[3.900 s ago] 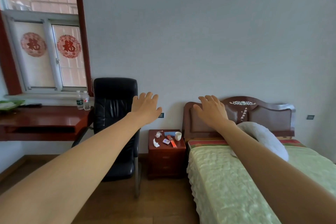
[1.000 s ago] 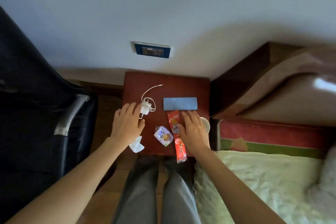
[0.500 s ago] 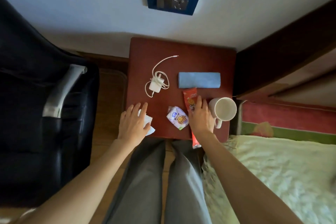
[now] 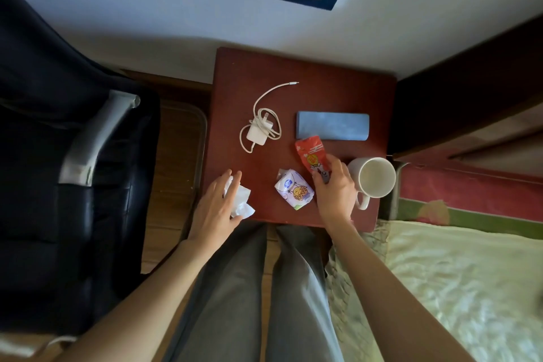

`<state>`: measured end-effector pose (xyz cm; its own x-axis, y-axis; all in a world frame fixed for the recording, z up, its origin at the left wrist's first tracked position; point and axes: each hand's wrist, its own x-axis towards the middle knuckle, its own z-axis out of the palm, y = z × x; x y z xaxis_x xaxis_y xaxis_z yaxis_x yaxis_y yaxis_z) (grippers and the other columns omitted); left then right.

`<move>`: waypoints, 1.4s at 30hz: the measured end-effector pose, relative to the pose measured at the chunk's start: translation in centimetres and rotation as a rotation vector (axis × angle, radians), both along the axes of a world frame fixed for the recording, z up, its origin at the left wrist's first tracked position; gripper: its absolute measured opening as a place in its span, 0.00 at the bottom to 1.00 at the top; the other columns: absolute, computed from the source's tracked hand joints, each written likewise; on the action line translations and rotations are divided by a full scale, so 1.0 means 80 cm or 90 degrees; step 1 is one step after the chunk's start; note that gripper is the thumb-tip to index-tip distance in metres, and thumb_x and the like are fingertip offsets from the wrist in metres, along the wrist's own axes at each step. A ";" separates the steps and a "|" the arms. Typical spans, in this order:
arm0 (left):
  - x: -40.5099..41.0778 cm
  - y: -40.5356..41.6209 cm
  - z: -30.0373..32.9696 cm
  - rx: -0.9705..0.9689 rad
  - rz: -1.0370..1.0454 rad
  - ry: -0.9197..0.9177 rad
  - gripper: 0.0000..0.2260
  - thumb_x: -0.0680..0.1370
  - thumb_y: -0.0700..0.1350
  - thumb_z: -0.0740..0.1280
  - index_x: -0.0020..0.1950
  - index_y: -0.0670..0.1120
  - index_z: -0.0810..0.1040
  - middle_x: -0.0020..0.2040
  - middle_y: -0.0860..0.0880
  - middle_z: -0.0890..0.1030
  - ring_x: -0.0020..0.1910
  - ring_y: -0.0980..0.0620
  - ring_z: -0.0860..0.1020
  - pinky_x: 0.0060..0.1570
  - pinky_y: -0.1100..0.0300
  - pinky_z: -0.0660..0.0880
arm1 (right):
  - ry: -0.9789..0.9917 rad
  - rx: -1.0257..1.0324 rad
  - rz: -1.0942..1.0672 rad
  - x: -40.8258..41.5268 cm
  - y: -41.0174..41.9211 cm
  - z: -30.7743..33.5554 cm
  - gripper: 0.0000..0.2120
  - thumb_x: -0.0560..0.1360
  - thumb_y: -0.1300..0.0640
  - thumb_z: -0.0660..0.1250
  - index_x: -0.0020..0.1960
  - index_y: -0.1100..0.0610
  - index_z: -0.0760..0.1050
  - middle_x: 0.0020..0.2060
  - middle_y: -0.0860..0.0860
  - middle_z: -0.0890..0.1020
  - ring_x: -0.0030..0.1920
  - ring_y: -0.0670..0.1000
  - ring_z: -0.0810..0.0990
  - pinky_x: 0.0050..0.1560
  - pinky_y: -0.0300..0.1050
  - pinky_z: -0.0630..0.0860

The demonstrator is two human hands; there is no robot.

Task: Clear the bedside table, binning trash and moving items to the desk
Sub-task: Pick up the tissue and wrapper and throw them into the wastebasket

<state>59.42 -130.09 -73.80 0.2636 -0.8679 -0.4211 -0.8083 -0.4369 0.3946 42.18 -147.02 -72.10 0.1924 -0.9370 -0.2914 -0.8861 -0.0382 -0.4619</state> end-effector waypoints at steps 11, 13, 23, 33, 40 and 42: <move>-0.004 -0.024 -0.019 -0.116 0.017 0.044 0.26 0.68 0.36 0.74 0.64 0.42 0.73 0.57 0.44 0.79 0.56 0.45 0.77 0.48 0.53 0.80 | -0.078 -0.003 -0.024 -0.009 0.002 0.011 0.16 0.72 0.58 0.71 0.59 0.57 0.76 0.50 0.52 0.83 0.49 0.52 0.81 0.47 0.45 0.75; -0.004 -0.028 -0.015 -0.119 0.046 0.058 0.25 0.69 0.35 0.73 0.65 0.42 0.73 0.57 0.44 0.79 0.56 0.44 0.77 0.51 0.51 0.80 | -0.089 -0.001 -0.036 -0.012 0.002 0.019 0.16 0.72 0.58 0.71 0.59 0.56 0.76 0.50 0.51 0.83 0.48 0.51 0.81 0.46 0.42 0.74; -0.015 -0.106 0.121 -0.225 0.000 0.096 0.20 0.71 0.36 0.70 0.63 0.42 0.73 0.59 0.45 0.77 0.58 0.48 0.74 0.57 0.56 0.73 | -0.119 -0.029 -0.118 -0.040 0.013 0.140 0.17 0.71 0.54 0.72 0.59 0.52 0.75 0.48 0.50 0.83 0.45 0.52 0.81 0.44 0.48 0.78; -0.109 -0.140 0.292 -0.318 -0.196 0.184 0.20 0.69 0.37 0.72 0.60 0.43 0.75 0.56 0.46 0.77 0.55 0.47 0.76 0.55 0.57 0.73 | -0.202 -0.121 -0.359 -0.154 0.085 0.297 0.18 0.72 0.51 0.72 0.60 0.45 0.74 0.48 0.39 0.80 0.44 0.40 0.80 0.46 0.45 0.79; -0.228 -0.090 0.391 -0.335 -0.326 0.274 0.21 0.68 0.36 0.74 0.59 0.46 0.77 0.56 0.49 0.79 0.57 0.52 0.75 0.57 0.66 0.67 | -0.223 -0.252 -0.559 -0.272 0.209 0.388 0.19 0.70 0.56 0.74 0.60 0.47 0.75 0.42 0.37 0.77 0.40 0.33 0.78 0.38 0.26 0.72; -0.266 -0.061 0.415 -0.324 -0.368 0.299 0.21 0.68 0.38 0.74 0.59 0.47 0.77 0.56 0.52 0.78 0.56 0.56 0.74 0.56 0.70 0.65 | -0.218 -0.279 -0.618 -0.304 0.264 0.401 0.19 0.70 0.55 0.74 0.60 0.50 0.75 0.43 0.41 0.78 0.40 0.34 0.77 0.38 0.25 0.71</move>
<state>38.11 -134.95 -40.58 -0.3744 -0.9223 0.0954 -0.5544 0.3052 0.7743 17.86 -125.90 -40.05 -0.6698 -0.7420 0.0288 -0.4573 0.3816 -0.8033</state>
